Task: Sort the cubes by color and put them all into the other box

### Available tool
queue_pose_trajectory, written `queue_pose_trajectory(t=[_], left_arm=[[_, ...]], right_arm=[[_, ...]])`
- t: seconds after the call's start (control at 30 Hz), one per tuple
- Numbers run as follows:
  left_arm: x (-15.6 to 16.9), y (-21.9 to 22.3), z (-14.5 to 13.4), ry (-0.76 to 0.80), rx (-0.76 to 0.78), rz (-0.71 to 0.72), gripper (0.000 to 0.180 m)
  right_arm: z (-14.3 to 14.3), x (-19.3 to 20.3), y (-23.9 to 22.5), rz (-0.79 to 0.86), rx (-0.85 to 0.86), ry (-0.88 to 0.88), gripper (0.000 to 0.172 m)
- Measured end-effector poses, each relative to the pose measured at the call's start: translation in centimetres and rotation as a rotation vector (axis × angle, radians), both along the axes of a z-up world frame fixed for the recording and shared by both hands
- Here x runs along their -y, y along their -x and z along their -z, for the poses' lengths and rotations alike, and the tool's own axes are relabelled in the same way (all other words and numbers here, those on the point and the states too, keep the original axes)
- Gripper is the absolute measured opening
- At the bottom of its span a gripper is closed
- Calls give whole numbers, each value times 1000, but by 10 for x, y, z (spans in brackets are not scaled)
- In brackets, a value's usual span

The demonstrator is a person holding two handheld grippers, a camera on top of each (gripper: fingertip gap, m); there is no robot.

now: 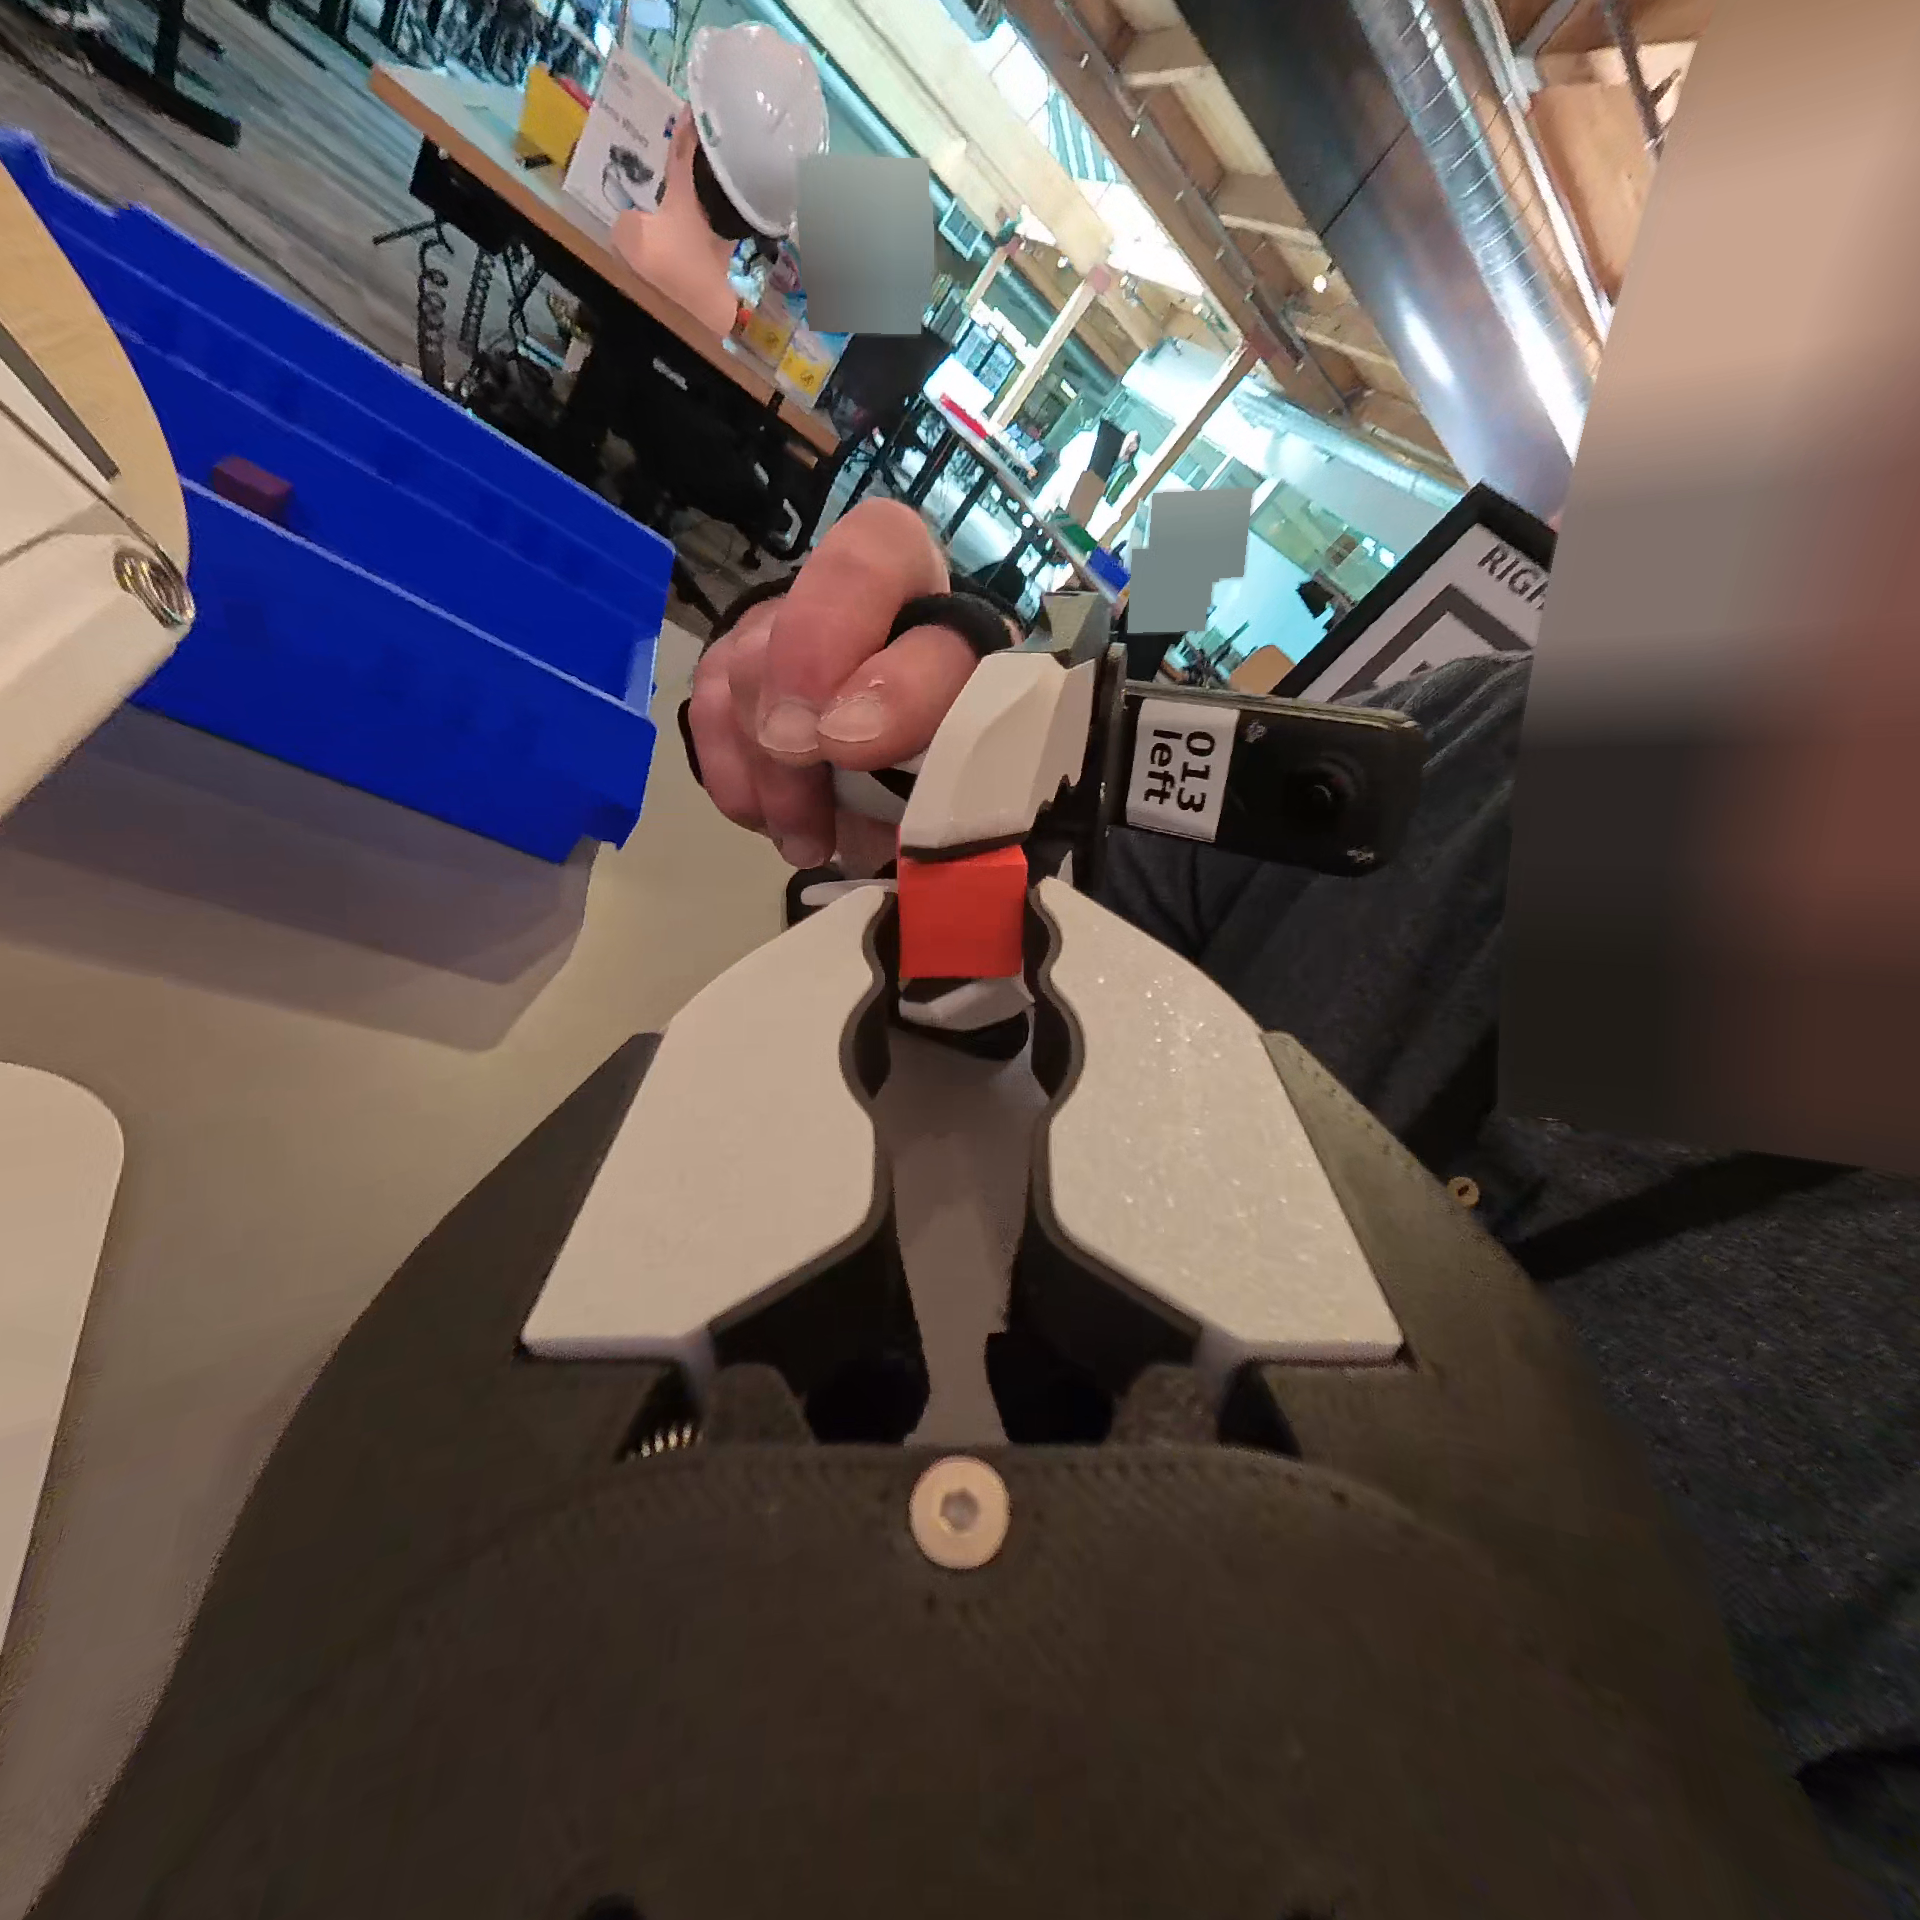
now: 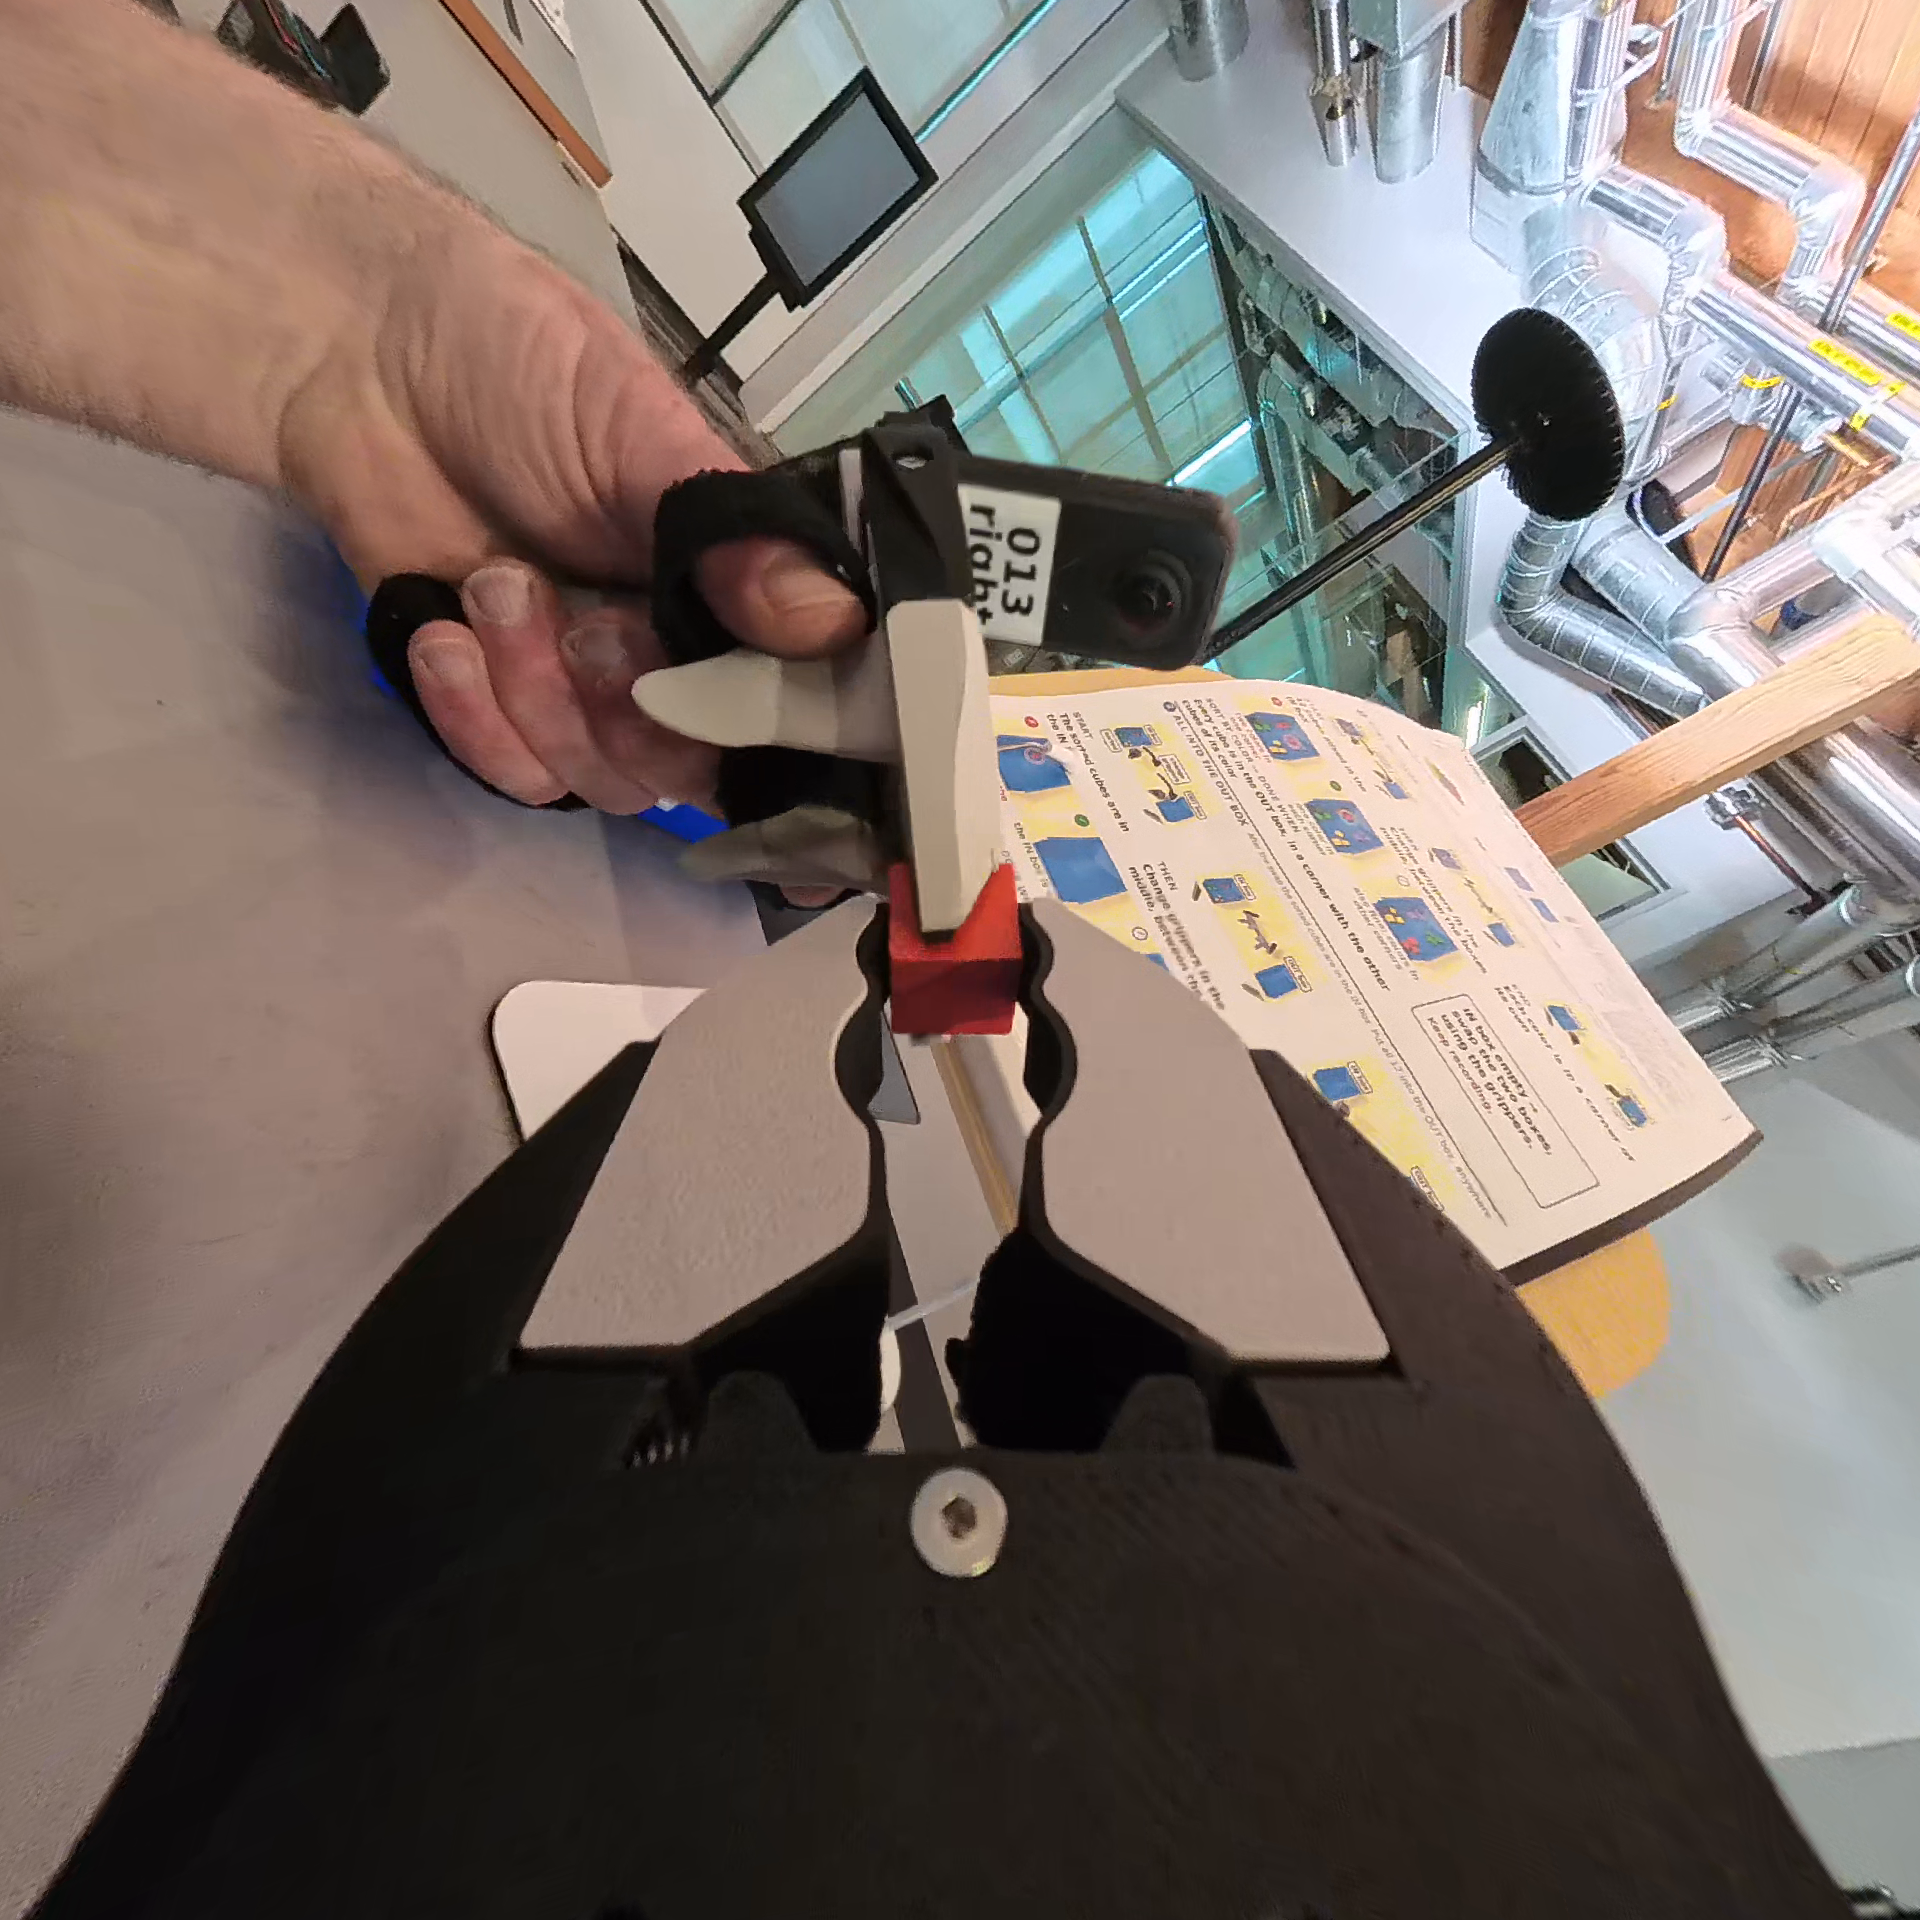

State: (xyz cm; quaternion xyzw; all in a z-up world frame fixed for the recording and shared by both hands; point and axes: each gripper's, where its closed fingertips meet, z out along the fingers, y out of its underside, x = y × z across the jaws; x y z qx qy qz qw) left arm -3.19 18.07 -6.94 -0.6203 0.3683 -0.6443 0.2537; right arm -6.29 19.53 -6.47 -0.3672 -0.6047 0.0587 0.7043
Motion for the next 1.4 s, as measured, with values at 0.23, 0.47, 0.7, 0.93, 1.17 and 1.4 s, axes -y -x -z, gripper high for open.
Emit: queue_pose_trajectory(t=[0.23, 0.47, 0.7, 0.93, 1.17, 1.4], left_arm=[[-11, 28, -23, -86, 36, -105, 3], [-29, 57, -24, -206, -83, -266, 0], [-35, 78, -31, -251, -99, -329, 0], [-66, 150, -31, -304, -253, -601, 5], [-102, 278, 5, -277, -604, -1005, 29], [-107, 371, 82, -77, -1009, -1135, 44]], right_arm=[[-25, -72, -79, 237, 3, 48, 23], [50, -184, -243, 746, 187, 440, 23], [141, -207, -317, 997, 352, 746, 34], [118, -213, -298, 971, 242, 688, 37], [121, -212, -281, 943, 287, 643, 34], [119, -210, -264, 915, 303, 600, 32]])
